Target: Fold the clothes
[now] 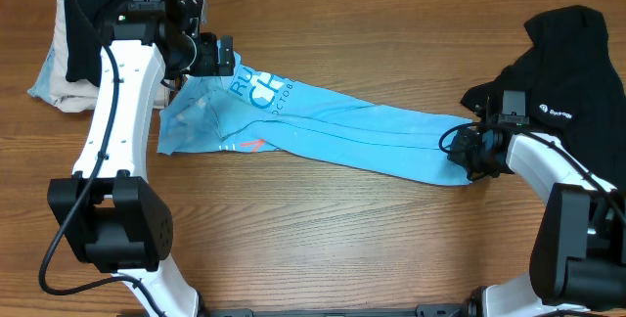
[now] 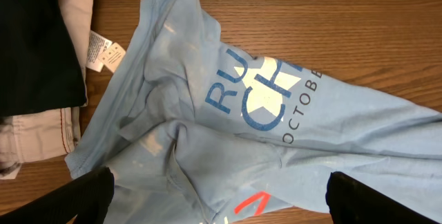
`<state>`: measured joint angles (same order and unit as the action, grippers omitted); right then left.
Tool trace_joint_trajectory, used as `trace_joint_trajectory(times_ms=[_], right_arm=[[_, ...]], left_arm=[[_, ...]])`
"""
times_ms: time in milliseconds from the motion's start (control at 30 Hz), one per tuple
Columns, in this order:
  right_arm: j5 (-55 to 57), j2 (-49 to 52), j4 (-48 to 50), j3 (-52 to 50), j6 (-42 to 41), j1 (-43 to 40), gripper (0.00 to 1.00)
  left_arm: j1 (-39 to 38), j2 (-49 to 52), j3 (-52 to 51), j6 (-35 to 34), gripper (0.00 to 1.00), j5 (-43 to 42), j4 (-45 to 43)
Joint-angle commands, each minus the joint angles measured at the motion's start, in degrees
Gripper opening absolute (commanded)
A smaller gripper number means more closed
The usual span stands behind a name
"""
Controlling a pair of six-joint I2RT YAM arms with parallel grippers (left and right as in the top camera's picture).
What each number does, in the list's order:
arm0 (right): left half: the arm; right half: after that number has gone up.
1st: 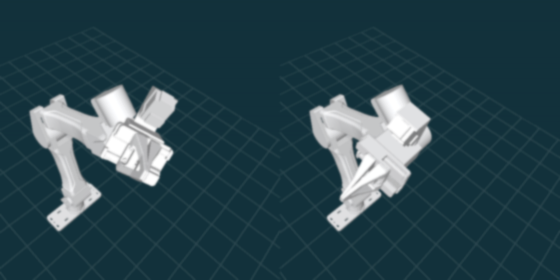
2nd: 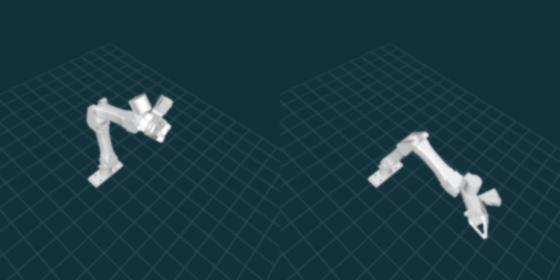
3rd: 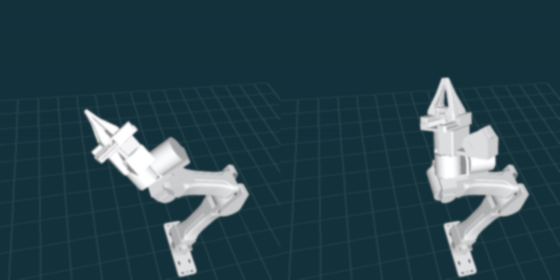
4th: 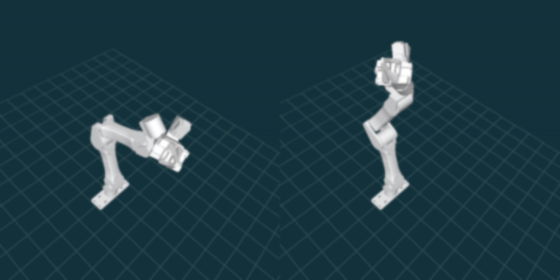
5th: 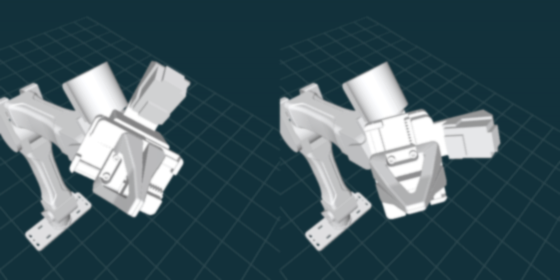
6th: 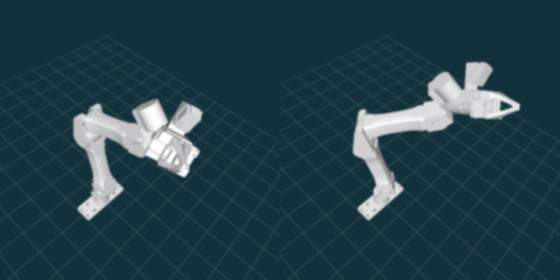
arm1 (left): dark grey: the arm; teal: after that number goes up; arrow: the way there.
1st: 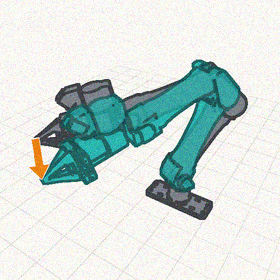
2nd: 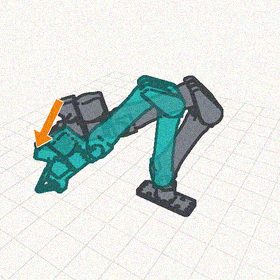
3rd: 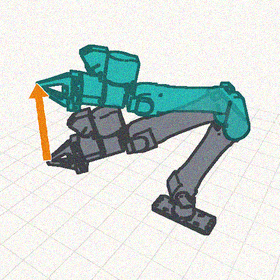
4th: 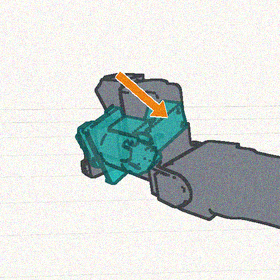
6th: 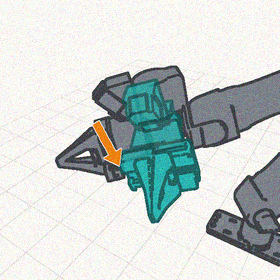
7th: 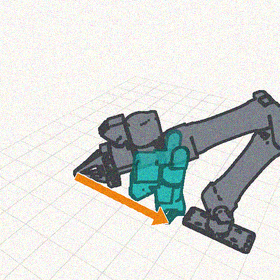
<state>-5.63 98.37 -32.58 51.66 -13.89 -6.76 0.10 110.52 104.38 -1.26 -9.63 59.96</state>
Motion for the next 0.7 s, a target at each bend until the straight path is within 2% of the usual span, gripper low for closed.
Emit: trace_joint_trajectory(times_ms=[0,167,233,333,500,667], right_arm=[[-0.4,1.4,-2.0,0.4,-2.4,-1.4,0.04],[-0.4,-0.4,-16.1,7.9,-2.4,-8.1,0.04],[-1.6,-0.8,-26.4,14.4,-2.6,-12.8,0.04],[-3.8,-0.8,-33.2,19.9,-0.2,-16.5,0.04],[-9.5,-0.8,-36.8,24.7,9.2,-16.8,0.04],[-10.8,-0.8,-36.6,26.0,11.2,-11.2,0.04]], left_arm=[[-0.1,-0.4,1.2,1.5,1.0,1.1,0.2],[-0.1,-0.4,1.2,1.5,1.0,1.2,0.3],[-0.1,-0.4,1.2,1.5,1.0,1.2,0.7],[-0.1,-0.4,1.2,1.5,1.0,1.2,1.6],[-0.1,-0.4,1.2,1.5,1.0,1.2,3.2],[-0.1,-0.4,1.2,1.5,1.0,1.2,3.7]])
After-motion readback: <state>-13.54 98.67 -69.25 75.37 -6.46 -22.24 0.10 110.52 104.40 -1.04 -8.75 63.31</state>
